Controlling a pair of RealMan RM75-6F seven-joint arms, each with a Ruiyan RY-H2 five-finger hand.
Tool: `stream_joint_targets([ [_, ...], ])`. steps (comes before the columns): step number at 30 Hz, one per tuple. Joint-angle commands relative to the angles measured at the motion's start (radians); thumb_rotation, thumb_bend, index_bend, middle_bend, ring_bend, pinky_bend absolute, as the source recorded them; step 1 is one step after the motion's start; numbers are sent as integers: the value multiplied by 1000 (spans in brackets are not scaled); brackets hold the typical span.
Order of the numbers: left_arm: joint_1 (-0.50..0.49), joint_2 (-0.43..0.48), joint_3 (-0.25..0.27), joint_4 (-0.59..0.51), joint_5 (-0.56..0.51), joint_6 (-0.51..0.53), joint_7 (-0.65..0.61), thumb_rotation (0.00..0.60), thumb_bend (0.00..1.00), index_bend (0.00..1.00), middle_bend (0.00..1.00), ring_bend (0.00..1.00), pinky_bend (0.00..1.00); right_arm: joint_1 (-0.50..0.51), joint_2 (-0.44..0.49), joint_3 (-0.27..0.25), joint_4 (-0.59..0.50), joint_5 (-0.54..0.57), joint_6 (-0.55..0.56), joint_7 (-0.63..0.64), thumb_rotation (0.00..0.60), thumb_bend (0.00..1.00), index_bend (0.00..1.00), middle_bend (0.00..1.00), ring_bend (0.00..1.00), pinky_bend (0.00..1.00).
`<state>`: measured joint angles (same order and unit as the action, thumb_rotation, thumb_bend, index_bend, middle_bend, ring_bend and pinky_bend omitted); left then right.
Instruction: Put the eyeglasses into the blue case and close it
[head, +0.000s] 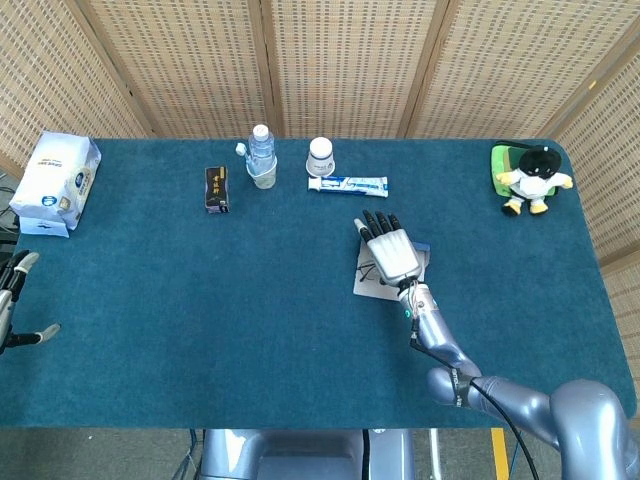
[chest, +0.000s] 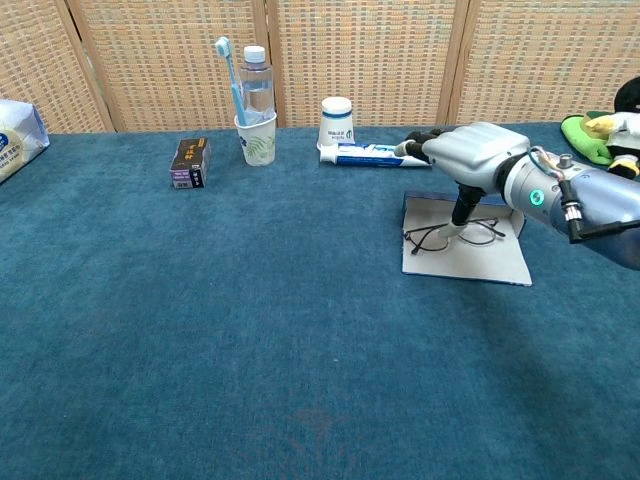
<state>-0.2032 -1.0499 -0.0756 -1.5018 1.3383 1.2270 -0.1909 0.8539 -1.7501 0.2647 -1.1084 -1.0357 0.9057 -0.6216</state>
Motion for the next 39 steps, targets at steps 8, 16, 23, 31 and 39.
stream_joint_targets([
  [8,-4,-1,-2,8,-7,-11,-6,600,0,0,0,0,0,34,-62,11,111,30,-25,11,600,0,0,0,0,120],
  [16,-5,-1,-7,13,-22,-19,-10,600,0,0,0,0,0,74,-130,44,252,76,-74,32,600,0,0,0,0,120],
  [23,-7,-3,-9,16,-32,-27,-9,600,0,0,0,0,0,98,-180,88,372,86,-80,120,600,0,0,0,0,120],
  [31,-7,-3,-10,14,-34,-28,-5,600,0,0,0,0,0,118,-218,121,502,117,-89,121,600,2,0,0,0,120],
  [39,-6,-1,-8,8,-25,-23,-5,600,0,0,0,0,0,93,-194,111,468,106,-66,104,600,2,0,0,0,120],
])
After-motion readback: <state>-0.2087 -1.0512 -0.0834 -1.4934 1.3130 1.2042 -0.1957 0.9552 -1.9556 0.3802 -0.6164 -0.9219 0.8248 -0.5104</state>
